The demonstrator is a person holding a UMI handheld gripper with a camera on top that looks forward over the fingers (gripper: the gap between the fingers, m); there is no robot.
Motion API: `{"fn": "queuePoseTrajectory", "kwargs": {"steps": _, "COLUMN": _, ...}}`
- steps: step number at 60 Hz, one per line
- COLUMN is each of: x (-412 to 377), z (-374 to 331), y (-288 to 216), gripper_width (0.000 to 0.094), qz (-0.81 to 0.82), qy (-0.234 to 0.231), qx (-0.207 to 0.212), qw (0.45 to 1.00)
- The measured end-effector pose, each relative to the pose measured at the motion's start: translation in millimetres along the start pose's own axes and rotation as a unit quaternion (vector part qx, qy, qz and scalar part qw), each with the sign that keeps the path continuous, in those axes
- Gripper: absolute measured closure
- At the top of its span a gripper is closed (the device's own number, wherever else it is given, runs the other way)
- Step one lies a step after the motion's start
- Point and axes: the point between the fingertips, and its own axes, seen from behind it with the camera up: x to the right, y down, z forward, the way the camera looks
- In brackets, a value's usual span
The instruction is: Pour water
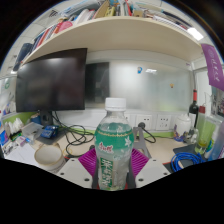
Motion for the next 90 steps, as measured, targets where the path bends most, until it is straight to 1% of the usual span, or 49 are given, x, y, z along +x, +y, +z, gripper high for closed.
{"fn": "queuePoseTrajectory", "kwargs": {"steps": 5, "x": -1, "z": -4, "y": 2, "gripper_width": 0.0435, "qz": 0.002, "qy": -0.001, "qx": 0.001, "qw": 1.0}}
{"fn": "queuePoseTrajectory", "kwargs": {"steps": 8, "x": -2, "z": -7, "y": 11, "gripper_width": 0.0392, "qz": 0.001, "qy": -0.002, "qx": -0.017, "qw": 1.0}}
{"fn": "queuePoseTrajectory", "kwargs": {"steps": 10, "x": -2, "z": -9, "y": 18, "gripper_width": 0.0335, "qz": 0.002, "qy": -0.001, "qx": -0.032, "qw": 0.999}}
{"fn": "queuePoseTrajectory", "kwargs": {"steps": 14, "x": -3, "z": -18, "y": 23, "gripper_width": 0.0239, "qz": 0.004, "qy": 0.002, "qx": -0.038, "qw": 0.999}}
{"fn": "queuePoseTrajectory", "kwargs": {"steps": 17, "x": -2, "z": -26, "y": 29, "gripper_width": 0.0164, "qz": -0.001, "qy": 0.009, "qx": -0.051, "qw": 0.999}}
{"fn": "queuePoseTrajectory", "kwargs": {"steps": 19, "x": -2, "z": -34, "y": 32, "gripper_width": 0.015, "qz": -0.005, "qy": 0.017, "qx": -0.062, "qw": 0.998}}
{"fn": "queuePoseTrajectory", "kwargs": {"steps": 25, "x": -15, "z": -69, "y": 35, "gripper_width": 0.015, "qz": -0.006, "qy": 0.03, "qx": -0.087, "qw": 0.996}}
{"fn": "queuePoseTrajectory", "kwargs": {"steps": 30, "x": -35, "z": -105, "y": 29, "gripper_width": 0.0139, "qz": -0.01, "qy": 0.027, "qx": -0.107, "qw": 0.994}}
{"fn": "queuePoseTrajectory", "kwargs": {"steps": 34, "x": -53, "z": -133, "y": 12, "gripper_width": 0.013, "qz": -0.007, "qy": 0.027, "qx": -0.108, "qw": 0.994}}
{"fn": "queuePoseTrajectory", "kwargs": {"steps": 38, "x": -69, "z": -157, "y": -11, "gripper_width": 0.0124, "qz": -0.008, "qy": 0.027, "qx": -0.103, "qw": 0.994}}
{"fn": "queuePoseTrajectory", "kwargs": {"steps": 45, "x": -89, "z": -190, "y": -47, "gripper_width": 0.0121, "qz": -0.009, "qy": 0.036, "qx": -0.079, "qw": 0.996}}
{"fn": "queuePoseTrajectory", "kwargs": {"steps": 58, "x": -107, "z": -225, "y": -99, "gripper_width": 0.0117, "qz": 0.009, "qy": 0.044, "qx": -0.044, "qw": 0.998}}
{"fn": "queuePoseTrajectory", "kwargs": {"steps": 69, "x": -109, "z": -241, "y": -117, "gripper_width": 0.0118, "qz": -0.006, "qy": 0.057, "qx": -0.033, "qw": 0.998}}
{"fn": "queuePoseTrajectory", "kwargs": {"steps": 90, "x": -116, "z": -251, "y": -136, "gripper_width": 0.0119, "qz": 0.016, "qy": 0.055, "qx": -0.017, "qw": 0.998}}
